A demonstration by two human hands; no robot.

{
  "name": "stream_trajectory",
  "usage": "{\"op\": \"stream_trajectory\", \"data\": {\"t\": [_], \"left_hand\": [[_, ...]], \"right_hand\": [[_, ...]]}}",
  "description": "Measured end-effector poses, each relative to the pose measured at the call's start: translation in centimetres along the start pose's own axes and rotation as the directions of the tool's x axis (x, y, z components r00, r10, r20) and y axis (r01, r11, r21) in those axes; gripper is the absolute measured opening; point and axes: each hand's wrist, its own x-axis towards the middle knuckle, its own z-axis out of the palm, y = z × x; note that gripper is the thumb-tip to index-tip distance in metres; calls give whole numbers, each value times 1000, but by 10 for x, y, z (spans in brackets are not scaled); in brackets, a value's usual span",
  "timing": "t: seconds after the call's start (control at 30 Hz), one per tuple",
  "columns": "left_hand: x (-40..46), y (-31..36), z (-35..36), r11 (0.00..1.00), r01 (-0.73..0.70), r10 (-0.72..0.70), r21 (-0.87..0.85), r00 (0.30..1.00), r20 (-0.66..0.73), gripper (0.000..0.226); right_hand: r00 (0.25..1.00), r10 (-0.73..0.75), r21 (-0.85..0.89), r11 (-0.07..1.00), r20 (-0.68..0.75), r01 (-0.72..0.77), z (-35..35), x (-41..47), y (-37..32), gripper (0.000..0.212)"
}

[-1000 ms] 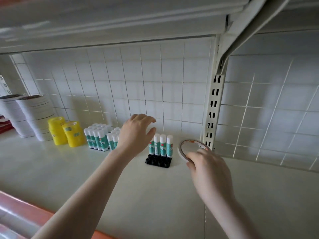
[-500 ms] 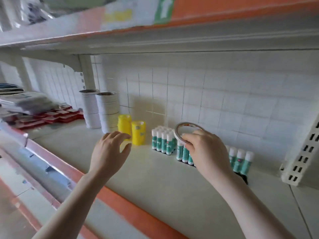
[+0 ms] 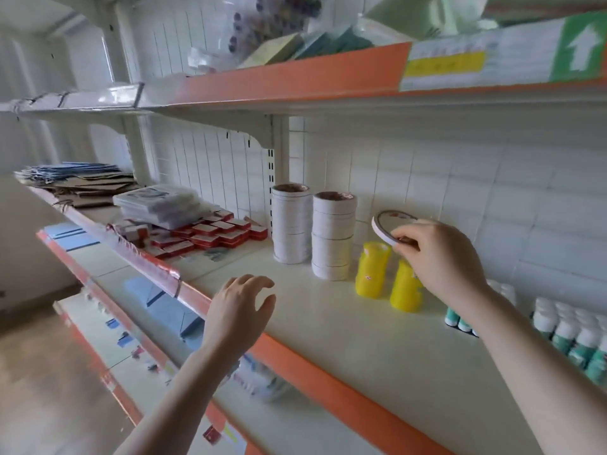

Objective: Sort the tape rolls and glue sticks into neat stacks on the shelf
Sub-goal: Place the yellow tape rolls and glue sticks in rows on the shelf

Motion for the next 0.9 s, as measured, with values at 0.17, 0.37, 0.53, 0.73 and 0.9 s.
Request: {"op": "stream_trajectory", "data": {"t": [0.17, 0.37, 0.53, 0.73, 0.9], "left_hand": [[29, -31, 20, 1000, 6, -6, -4, 1000, 29, 23], [69, -62, 48, 1000, -3, 4, -12, 998, 56, 23], [93, -92, 60, 1000, 24, -25, 9, 998, 59, 23], [113, -124, 70, 997, 67, -69, 31, 995, 74, 21], [118, -133, 82, 997, 73, -73, 6, 989, 126, 24]], "right_hand": [[999, -32, -20, 999, 7, 33, 30, 53, -21, 9], [998, -62, -1, 998, 16, 62, 72, 119, -41, 11], [991, -93, 51, 995, 92, 89, 104, 169, -54, 14], [972, -142, 91, 988, 187, 126, 140, 206, -68, 12], [948, -161, 122, 984, 275, 132, 161, 219, -76, 16]]}}
